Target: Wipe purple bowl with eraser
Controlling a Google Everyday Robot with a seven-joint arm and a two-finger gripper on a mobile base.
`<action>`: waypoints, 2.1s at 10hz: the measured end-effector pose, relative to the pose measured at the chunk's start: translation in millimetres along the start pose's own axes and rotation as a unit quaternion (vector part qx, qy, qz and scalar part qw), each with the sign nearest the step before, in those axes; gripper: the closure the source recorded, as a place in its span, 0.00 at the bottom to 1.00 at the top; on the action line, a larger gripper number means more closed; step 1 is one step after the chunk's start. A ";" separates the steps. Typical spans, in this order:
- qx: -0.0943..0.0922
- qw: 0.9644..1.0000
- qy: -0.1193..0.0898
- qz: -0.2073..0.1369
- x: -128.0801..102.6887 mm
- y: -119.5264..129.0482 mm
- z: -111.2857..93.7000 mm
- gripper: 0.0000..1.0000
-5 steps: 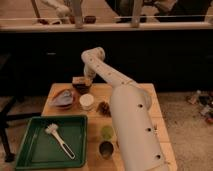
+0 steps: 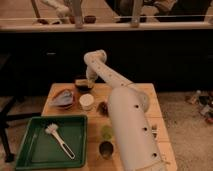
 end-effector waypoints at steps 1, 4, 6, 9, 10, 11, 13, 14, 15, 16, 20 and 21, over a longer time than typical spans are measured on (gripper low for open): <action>-0.002 1.000 0.004 -0.001 0.4 1.7 -2.1 1.00; 0.002 1.000 0.019 -0.001 5.9 1.9 -19.5 1.00; 0.004 1.000 0.024 -0.003 5.9 0.9 -26.3 1.00; -0.009 0.999 0.024 -0.026 -15.5 3.7 -13.4 1.00; -0.017 0.999 0.025 -0.036 -21.3 6.5 -7.6 1.00; -0.023 0.998 0.027 -0.043 -23.4 8.9 -3.9 1.00; -0.033 0.998 0.034 -0.048 -18.8 13.1 -2.0 1.00; -0.036 0.997 0.038 -0.049 -16.9 14.3 -3.0 1.00; -0.038 0.997 0.040 -0.048 -12.2 15.2 -5.5 1.00; -0.038 0.997 0.045 -0.043 -2.1 15.2 -9.0 1.00; -0.036 0.998 0.044 -0.039 -4.2 4.1 -6.2 1.00; -0.037 0.997 0.043 -0.044 -10.3 2.9 -3.6 1.00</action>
